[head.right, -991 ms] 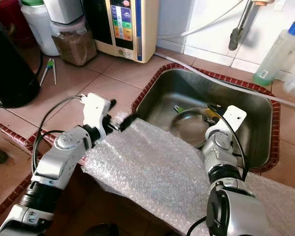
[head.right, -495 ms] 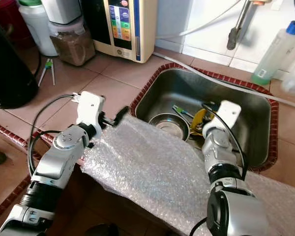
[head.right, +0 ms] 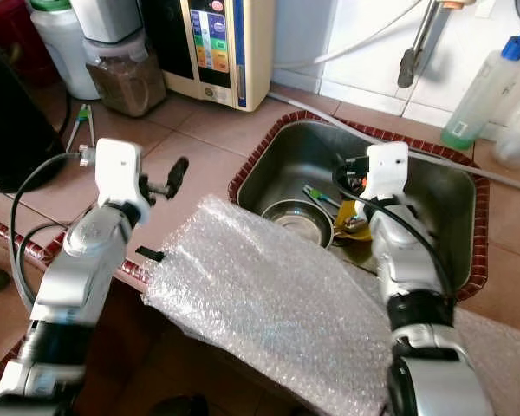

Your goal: Kitchen organization

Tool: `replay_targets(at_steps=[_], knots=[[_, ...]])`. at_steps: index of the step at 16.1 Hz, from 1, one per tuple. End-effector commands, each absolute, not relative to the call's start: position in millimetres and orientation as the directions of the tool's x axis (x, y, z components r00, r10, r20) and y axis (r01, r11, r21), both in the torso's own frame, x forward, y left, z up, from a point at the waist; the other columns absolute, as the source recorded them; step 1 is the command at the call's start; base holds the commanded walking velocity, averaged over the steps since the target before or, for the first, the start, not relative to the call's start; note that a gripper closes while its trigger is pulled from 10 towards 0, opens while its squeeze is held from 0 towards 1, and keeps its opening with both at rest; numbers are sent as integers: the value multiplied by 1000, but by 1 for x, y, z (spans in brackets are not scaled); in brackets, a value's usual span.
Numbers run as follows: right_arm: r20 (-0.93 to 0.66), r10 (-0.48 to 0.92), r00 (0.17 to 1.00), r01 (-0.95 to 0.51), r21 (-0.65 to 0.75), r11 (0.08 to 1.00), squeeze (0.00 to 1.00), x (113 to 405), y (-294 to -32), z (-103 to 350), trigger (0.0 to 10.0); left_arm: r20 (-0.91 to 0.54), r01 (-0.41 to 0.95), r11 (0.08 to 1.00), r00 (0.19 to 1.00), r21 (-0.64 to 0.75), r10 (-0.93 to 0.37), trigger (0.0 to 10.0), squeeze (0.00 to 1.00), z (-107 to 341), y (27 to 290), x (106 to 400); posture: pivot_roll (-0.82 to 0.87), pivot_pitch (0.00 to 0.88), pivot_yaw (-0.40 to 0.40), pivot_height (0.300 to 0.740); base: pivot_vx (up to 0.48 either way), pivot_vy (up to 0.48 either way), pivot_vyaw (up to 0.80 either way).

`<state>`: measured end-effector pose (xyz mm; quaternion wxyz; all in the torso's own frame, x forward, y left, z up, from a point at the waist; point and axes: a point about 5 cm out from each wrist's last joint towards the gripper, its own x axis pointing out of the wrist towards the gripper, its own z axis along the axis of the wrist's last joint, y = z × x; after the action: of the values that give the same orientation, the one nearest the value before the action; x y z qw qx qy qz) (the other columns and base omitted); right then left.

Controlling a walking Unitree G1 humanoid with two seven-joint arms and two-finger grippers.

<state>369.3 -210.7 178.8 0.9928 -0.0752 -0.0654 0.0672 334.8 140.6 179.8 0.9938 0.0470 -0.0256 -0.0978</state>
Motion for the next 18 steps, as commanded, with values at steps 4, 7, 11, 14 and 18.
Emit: replay_targets(at_steps=[4,7,11,14,18], knots=[[104,211,972,-191,-174,966,1000,354,-209,175,10000,-6,213,970,977,116,-213,10000,0,158,145,309,-14,51,28,740,0,0,0],[122,193,974,-170,-177,970,1000,342,-211,173,10000,-38,148,979,989,142,-144,10000,0,141,154,285,-8,41,12,740,0,0,0],[122,110,986,-86,-181,980,1000,327,-226,166,10000,-45,58,989,998,138,-52,10000,0,138,175,275,11,44,-2,740,0,0,0],[152,82,985,-59,-149,987,1000,319,-226,168,10000,-26,84,977,996,194,-80,10000,0,142,176,272,24,33,-32,740,0,0,0],[141,95,985,-82,-93,992,482,317,-205,169,10000,-53,41,992,998,123,-35,10000,0,141,176,276,-14,42,-11,740,0,0,-384]])
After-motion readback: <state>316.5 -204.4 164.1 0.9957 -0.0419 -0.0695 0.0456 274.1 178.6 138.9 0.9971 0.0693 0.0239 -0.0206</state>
